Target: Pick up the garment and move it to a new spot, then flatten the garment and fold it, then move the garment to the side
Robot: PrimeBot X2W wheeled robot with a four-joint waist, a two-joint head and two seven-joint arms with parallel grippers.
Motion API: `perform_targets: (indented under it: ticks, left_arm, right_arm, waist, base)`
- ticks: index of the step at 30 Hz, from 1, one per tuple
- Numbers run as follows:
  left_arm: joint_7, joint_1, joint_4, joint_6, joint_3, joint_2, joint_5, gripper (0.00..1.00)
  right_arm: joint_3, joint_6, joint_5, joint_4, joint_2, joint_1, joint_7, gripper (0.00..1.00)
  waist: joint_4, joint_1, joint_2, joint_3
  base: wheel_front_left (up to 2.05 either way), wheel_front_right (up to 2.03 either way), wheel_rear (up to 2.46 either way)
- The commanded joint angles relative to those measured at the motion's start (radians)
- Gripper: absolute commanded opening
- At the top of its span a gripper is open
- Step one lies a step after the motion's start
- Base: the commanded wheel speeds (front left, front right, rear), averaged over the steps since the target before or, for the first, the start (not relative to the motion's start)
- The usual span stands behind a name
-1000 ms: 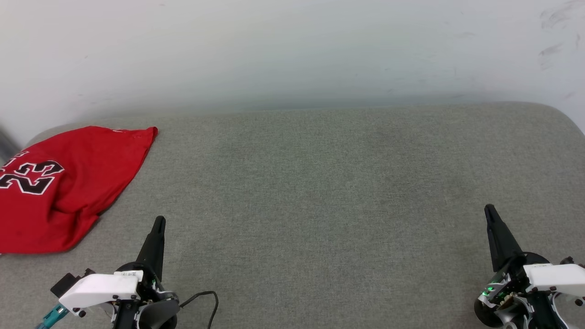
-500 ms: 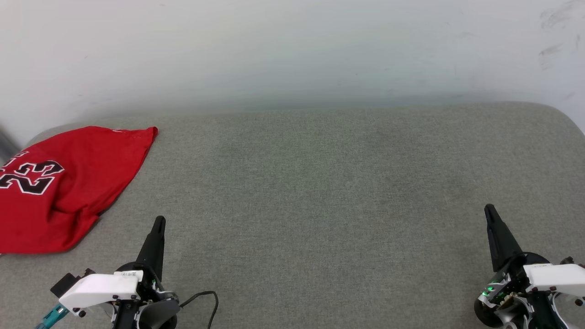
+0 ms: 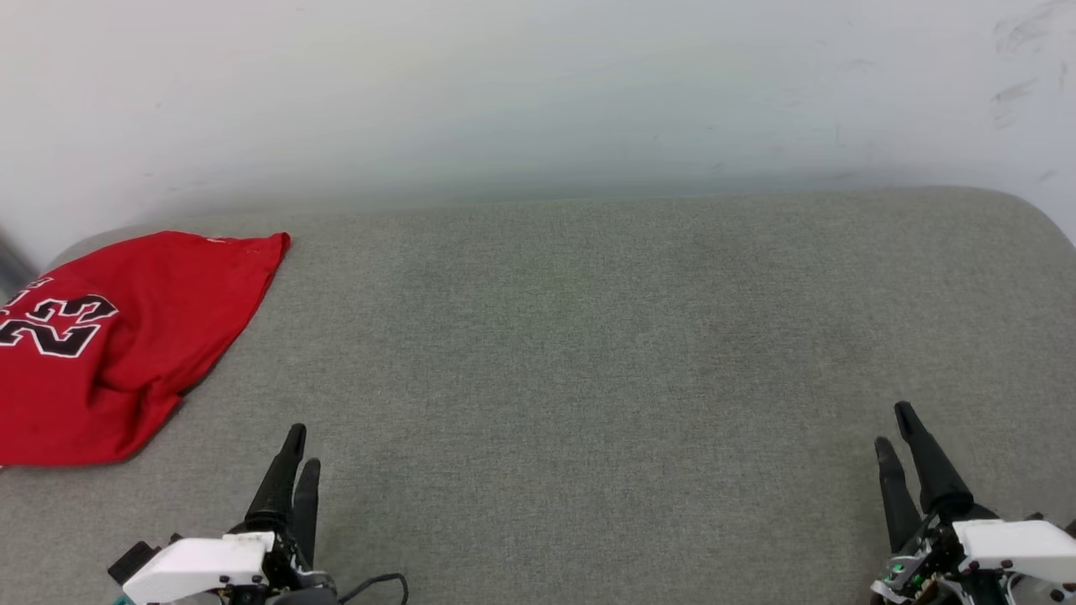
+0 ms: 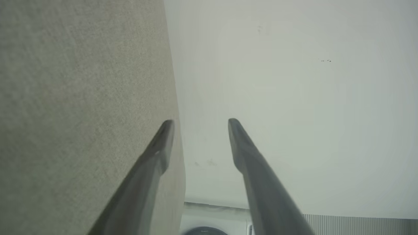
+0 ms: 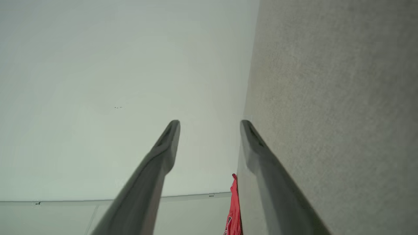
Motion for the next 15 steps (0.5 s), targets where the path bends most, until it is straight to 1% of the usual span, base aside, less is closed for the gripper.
perform_targets:
  ticks: [1,8,15]
  left_arm:
    - [-0.013,-0.008,-0.019,0.0,-0.009,0.001,0.005,1.0]
    - [-0.043,0.005,-0.034,-0.001,-0.024,0.002,0.024,1.0]
    - [-0.076,0.017,-0.046,-0.001,0.003,0.002,0.093,1.0]
  right_arm:
    - [0.01,0.0,-0.008,-0.02,0.0,-0.007,-0.013,1.0]
    - [0.024,0.0,-0.045,-0.033,0.0,0.004,-0.044,1.0]
    - [0.027,0.0,-0.147,-0.048,0.0,0.009,-0.077,1.0]
  waist:
    - [0.0,0.0,0.0,0.0]
    - [-0.002,0.0,0.0,0.001]
    - [-0.003,0.0,0.0,0.002]
  base:
    - [0.0,0.0,0.0]
    - [0.0,0.0,0.0]
    - [0.0,0.0,0.0]
